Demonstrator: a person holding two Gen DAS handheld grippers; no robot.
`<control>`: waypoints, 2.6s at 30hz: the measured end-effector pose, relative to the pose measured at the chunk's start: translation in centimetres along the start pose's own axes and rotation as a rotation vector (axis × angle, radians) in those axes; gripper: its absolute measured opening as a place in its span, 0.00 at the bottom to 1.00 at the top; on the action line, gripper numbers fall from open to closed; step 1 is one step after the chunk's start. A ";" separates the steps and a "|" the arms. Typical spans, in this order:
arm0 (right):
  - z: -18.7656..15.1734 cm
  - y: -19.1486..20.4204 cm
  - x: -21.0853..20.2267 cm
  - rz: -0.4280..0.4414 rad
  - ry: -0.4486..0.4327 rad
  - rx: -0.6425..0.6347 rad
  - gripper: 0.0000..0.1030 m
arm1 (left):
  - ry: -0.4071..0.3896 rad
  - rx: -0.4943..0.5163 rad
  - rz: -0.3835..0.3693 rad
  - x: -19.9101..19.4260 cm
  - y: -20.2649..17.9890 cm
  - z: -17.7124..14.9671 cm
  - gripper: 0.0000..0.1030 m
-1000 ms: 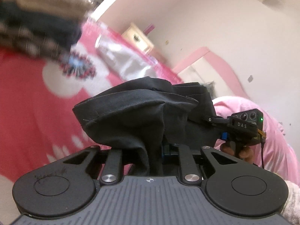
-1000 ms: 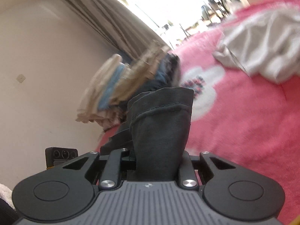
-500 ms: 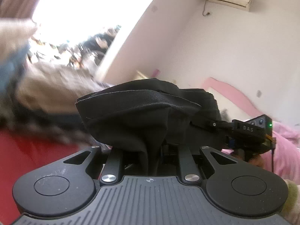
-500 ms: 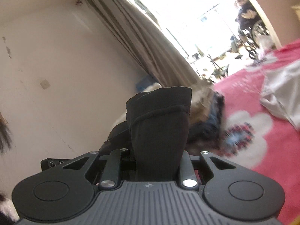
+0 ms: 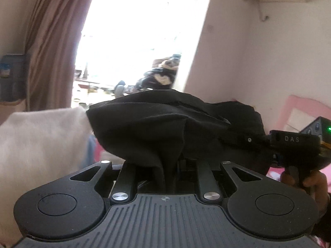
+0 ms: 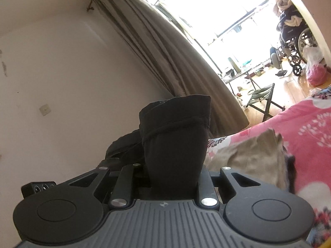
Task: Fold clothes
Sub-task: 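Carry the bundle with both grippers onto the stack of folded clothes, then open both grippers and pull them back from the stack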
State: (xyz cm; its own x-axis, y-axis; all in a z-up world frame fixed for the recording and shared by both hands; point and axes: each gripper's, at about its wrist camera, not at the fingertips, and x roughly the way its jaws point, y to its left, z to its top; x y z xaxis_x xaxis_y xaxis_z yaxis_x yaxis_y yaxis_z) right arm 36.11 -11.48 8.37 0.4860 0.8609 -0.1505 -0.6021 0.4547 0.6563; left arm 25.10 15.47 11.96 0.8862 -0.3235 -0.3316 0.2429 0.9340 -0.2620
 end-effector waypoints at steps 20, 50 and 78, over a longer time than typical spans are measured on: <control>4.1 -9.3 13.1 -0.485 -0.008 -0.108 0.62 | 0.056 -0.035 0.266 8.2 4.7 0.6 0.45; -0.5 -7.6 13.0 -0.498 0.136 -0.182 0.30 | 0.150 -0.026 0.279 16.5 4.3 -4.0 0.64; -15.5 6.4 -11.5 -0.508 0.110 -0.059 0.34 | 0.041 -0.016 0.290 -9.6 -6.6 -10.6 0.93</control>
State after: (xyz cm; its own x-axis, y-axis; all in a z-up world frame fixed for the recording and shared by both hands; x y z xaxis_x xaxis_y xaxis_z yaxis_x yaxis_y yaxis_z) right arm 16.84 -14.91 2.85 0.6584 0.5462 -0.5179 -0.3441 0.8303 0.4384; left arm 10.82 10.76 7.29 0.9010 -0.0496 -0.4310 -0.0248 0.9859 -0.1653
